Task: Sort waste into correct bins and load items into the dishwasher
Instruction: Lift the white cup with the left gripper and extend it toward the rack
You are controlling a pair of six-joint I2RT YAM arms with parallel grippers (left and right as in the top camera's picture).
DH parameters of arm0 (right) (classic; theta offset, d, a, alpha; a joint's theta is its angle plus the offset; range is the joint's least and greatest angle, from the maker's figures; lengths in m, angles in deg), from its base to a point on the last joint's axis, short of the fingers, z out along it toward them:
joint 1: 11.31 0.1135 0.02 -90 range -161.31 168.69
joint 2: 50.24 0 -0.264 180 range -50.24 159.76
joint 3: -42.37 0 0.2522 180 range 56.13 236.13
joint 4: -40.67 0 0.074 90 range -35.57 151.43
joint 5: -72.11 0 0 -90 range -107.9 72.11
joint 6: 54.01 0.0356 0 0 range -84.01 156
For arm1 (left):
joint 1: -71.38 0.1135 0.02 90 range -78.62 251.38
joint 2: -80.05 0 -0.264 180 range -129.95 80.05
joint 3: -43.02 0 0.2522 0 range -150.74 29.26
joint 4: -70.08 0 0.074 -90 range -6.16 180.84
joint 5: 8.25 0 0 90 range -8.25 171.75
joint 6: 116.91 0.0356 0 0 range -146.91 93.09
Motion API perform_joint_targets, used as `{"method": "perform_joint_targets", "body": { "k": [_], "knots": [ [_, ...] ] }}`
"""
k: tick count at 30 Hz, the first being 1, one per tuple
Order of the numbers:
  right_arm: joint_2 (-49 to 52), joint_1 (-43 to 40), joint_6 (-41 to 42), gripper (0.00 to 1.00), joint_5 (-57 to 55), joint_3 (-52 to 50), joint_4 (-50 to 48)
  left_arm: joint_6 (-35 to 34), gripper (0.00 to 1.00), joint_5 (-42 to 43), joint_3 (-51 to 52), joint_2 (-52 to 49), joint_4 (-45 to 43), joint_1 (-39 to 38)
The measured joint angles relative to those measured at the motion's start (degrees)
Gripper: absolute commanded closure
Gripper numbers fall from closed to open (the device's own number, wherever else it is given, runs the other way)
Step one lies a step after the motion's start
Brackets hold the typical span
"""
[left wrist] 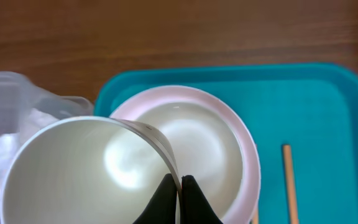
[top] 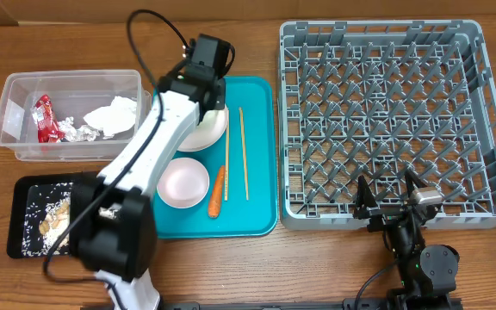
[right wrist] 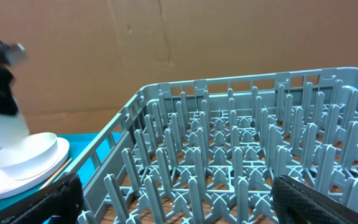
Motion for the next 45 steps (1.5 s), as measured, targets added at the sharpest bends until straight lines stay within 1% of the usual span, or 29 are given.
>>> {"method": "perform_joint_targets", "body": {
  "k": [6, 8, 12, 17, 22, 29, 34, 39, 45],
  "knots": [
    [0.0, 0.0, 0.02, 0.0, -0.04, 0.0, 0.0, 0.39, 0.96, 1.51, -1.03, 11.21, 6.75, 0.02],
    [0.0, 0.0, 0.02, 0.0, -0.02, 0.0, -0.02, 1.42, 0.96, 4.04, -1.25, 15.45, 8.94, 0.2],
    [0.0, 0.0, 0.04, 0.0, -0.02, 0.0, 0.0, 4.07, 0.96, 11.78, -1.31, 19.17, 11.54, 1.62],
    [0.02, 0.0, 0.02, 0.0, 0.0, 0.0, 0.0, 6.67, 0.96, 22.73, -1.33, 19.85, 14.38, 5.81],
    [0.0, 0.0, 0.0, 0.0, -0.02, 0.0, 0.0, 8.31, 0.96, 29.4, -1.33, 19.85, 15.8, 10.03],
    [0.0, 0.0, 0.02, 0.0, -0.02, 0.0, 0.0, 13.42, 0.96, 40.87, -1.33, 19.85, 19.39, 10.88],
    [0.0, 0.0, 0.02, 0.0, 0.0, 0.0, 0.0, 15.47, 0.96, 45.79, -1.33, 19.85, 21.9, 10.88],
    [0.0, 0.0, 0.02, 0.0, 0.0, 0.0, 0.0, 15.85, 0.96, 49.92, -1.33, 19.76, 24.04, 10.88],
    [0.0, 0.0, 0.0, 0.0, -0.02, 0.0, 0.0, 16.59, 0.96, 55.3, -1.33, 19.19, 24.65, 10.88]
  ]
}}
